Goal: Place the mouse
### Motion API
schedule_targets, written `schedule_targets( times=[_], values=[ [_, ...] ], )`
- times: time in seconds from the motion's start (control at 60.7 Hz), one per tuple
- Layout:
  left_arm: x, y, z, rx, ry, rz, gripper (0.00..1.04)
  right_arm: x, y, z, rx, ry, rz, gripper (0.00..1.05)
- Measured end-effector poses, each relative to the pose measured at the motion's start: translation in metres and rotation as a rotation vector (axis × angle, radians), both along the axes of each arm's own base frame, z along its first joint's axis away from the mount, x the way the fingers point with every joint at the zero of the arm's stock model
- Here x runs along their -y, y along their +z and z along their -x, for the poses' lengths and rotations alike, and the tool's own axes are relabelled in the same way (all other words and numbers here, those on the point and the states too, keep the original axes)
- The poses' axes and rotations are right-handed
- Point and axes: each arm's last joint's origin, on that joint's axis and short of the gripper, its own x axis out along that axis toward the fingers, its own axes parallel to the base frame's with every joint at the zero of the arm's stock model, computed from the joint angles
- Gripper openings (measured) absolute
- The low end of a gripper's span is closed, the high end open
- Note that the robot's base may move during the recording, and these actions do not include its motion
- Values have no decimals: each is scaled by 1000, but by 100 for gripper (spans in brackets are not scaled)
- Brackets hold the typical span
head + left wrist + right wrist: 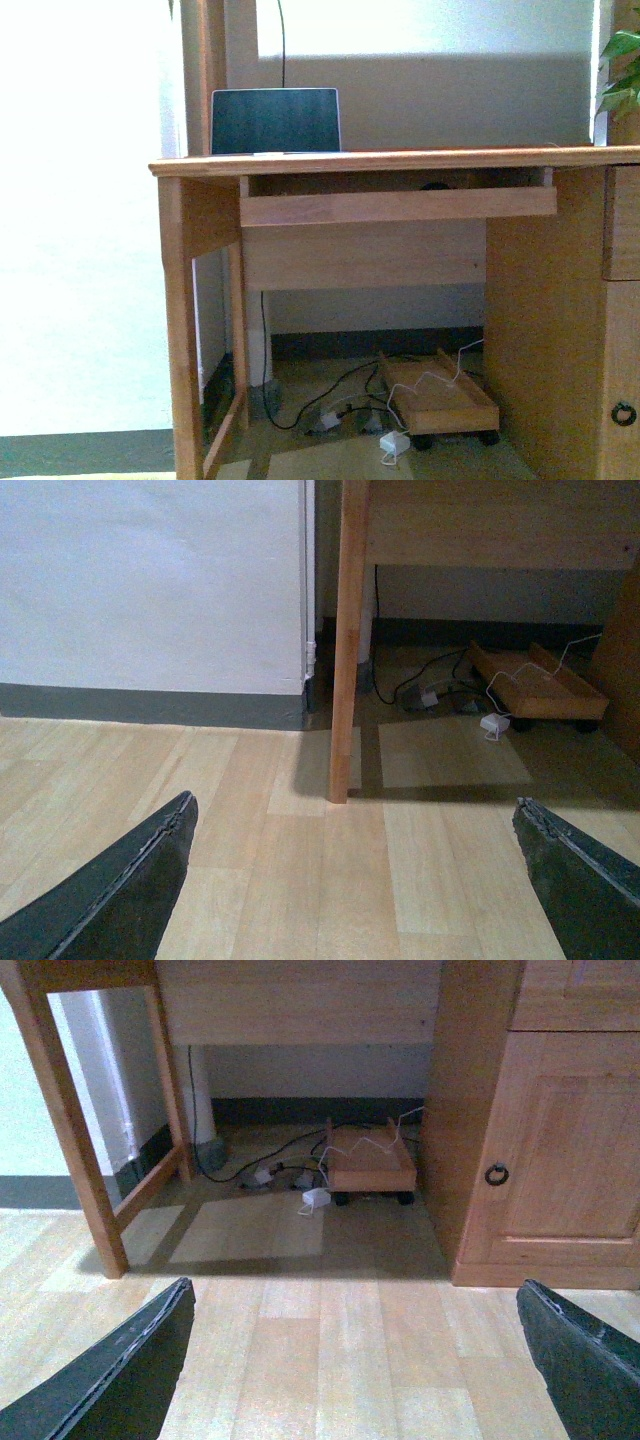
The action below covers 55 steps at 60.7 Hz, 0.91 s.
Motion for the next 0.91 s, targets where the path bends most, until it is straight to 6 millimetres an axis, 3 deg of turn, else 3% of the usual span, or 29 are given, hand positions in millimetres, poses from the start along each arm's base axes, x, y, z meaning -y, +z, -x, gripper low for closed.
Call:
schedule_targets(
  times=[0.906],
  values=[
    [0, 0, 0, 0, 0, 0, 97, 0, 0, 0, 0, 0, 0, 97]
  ],
)
